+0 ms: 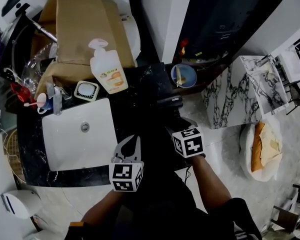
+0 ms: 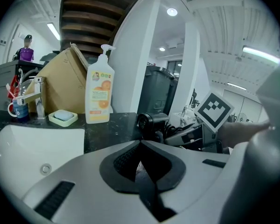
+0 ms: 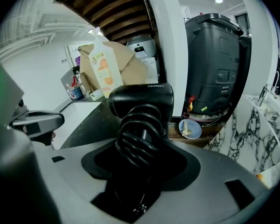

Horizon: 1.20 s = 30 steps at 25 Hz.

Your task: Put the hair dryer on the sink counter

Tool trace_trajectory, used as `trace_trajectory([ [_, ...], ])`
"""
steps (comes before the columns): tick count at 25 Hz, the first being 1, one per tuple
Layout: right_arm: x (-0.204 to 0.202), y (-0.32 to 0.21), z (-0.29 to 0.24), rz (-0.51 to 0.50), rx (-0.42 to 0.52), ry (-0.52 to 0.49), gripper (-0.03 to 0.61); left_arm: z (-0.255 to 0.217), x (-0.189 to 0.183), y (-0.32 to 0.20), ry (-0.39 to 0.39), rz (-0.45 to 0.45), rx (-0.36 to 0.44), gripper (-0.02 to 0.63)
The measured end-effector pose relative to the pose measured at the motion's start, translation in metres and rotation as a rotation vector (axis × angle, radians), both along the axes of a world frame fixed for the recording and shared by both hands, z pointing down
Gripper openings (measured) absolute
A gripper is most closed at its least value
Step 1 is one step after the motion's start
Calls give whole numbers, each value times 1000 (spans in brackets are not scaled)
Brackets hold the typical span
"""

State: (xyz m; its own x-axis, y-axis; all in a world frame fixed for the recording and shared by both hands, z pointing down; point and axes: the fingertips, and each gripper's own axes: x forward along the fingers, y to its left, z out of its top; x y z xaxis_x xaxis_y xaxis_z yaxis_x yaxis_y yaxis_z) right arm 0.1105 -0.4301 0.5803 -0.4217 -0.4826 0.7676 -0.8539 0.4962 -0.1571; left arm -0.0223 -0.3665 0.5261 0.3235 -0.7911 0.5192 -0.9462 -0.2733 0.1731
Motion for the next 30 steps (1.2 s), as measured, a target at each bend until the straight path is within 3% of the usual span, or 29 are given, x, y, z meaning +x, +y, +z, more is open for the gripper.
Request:
trace_trajectory([
  [15, -1, -4, 18, -23, -6, 75, 265, 5, 4, -1, 6, 38, -13, 9],
  [21, -2, -3, 15, -27, 11, 60, 280, 0, 6, 4, 15, 63, 1, 9],
  [30, 17, 31, -27, 97, 96, 34, 298, -16, 8, 24, 3, 135, 52, 9],
])
